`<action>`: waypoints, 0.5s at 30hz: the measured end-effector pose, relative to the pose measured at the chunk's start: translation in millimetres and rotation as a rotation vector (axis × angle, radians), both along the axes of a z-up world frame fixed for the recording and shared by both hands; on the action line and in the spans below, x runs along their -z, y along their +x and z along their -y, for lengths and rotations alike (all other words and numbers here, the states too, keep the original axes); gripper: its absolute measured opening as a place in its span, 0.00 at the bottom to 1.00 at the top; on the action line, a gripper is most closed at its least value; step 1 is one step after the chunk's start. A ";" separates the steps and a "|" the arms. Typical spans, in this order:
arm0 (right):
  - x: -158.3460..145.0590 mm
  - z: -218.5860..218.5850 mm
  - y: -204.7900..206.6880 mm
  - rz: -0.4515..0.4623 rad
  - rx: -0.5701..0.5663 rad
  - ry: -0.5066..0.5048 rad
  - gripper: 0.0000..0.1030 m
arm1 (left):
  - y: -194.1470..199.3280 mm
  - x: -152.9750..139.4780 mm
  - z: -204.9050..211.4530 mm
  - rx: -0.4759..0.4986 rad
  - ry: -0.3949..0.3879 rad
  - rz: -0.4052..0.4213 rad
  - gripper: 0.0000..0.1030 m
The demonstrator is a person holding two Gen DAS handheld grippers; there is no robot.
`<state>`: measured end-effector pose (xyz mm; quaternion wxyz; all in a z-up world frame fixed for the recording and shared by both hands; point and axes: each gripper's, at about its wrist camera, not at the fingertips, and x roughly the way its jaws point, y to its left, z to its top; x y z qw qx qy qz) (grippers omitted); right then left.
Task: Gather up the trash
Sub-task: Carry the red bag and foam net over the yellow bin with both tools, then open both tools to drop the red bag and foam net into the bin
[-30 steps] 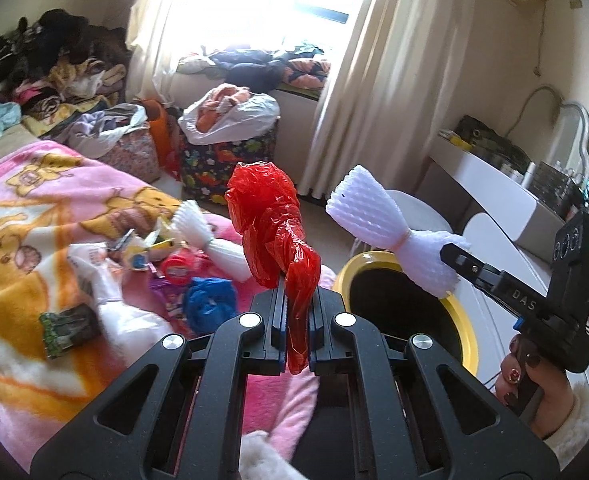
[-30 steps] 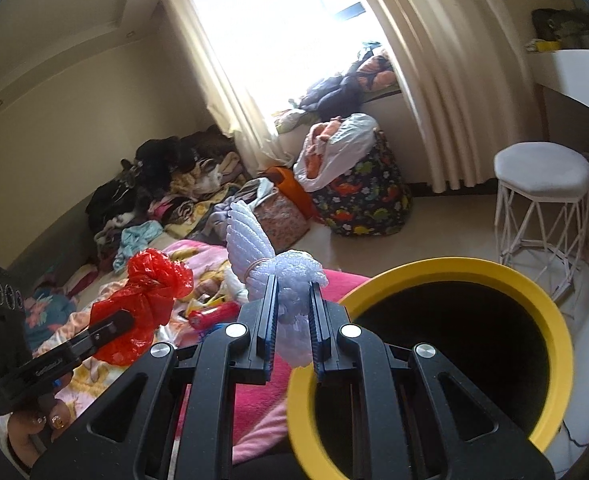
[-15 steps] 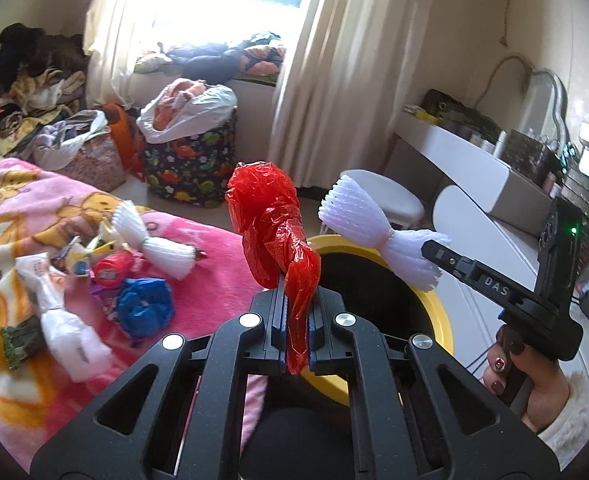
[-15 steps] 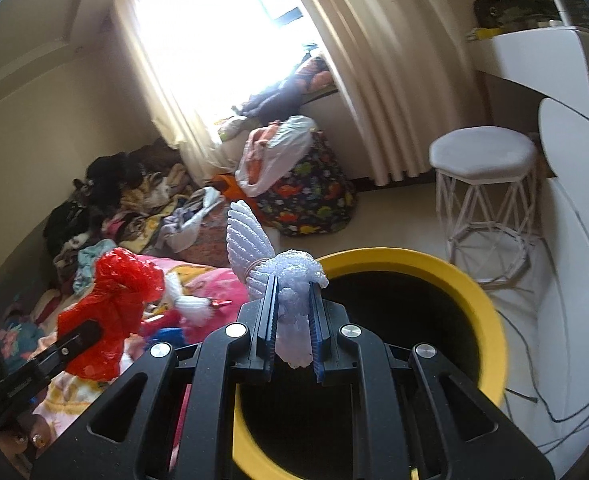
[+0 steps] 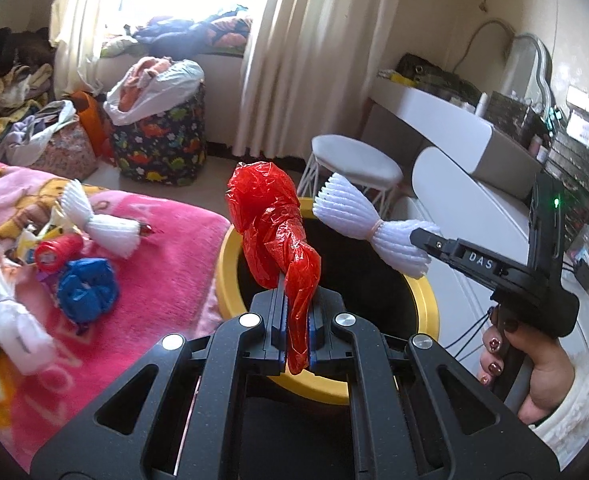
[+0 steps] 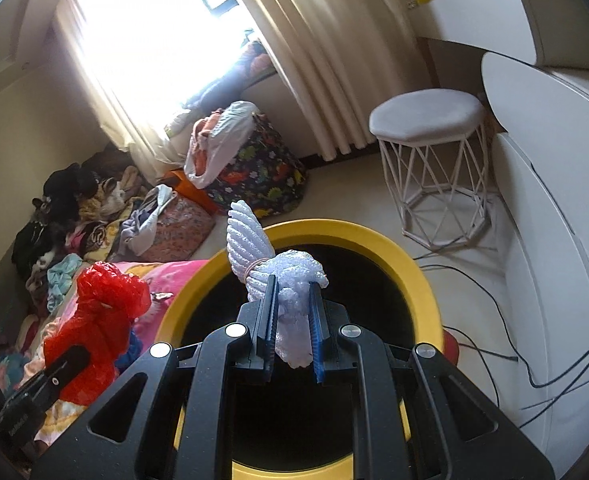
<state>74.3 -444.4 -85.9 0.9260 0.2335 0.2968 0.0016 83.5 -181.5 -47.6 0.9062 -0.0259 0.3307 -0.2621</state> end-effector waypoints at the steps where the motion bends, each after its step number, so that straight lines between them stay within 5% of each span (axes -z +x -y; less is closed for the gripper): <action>1: 0.6 1.1 0.3 -0.005 0.002 0.001 0.14 | 1.1 3.0 3.1 0.007 0.004 -0.008 0.03; 11: 3.0 -1.0 5.2 -0.052 0.004 -0.025 0.20 | 9.4 22.5 22.6 0.054 0.017 -0.061 0.04; 13: 2.3 -3.4 4.5 -0.049 0.008 -0.032 0.30 | 11.1 26.0 22.0 0.044 0.015 -0.063 0.19; 14: 1.4 -5.0 4.4 -0.044 0.004 -0.034 0.38 | 11.9 26.7 20.0 0.025 0.018 -0.059 0.47; 15: 1.5 -5.7 3.9 -0.040 0.002 -0.037 0.42 | 11.3 26.5 17.5 0.006 0.013 -0.052 0.62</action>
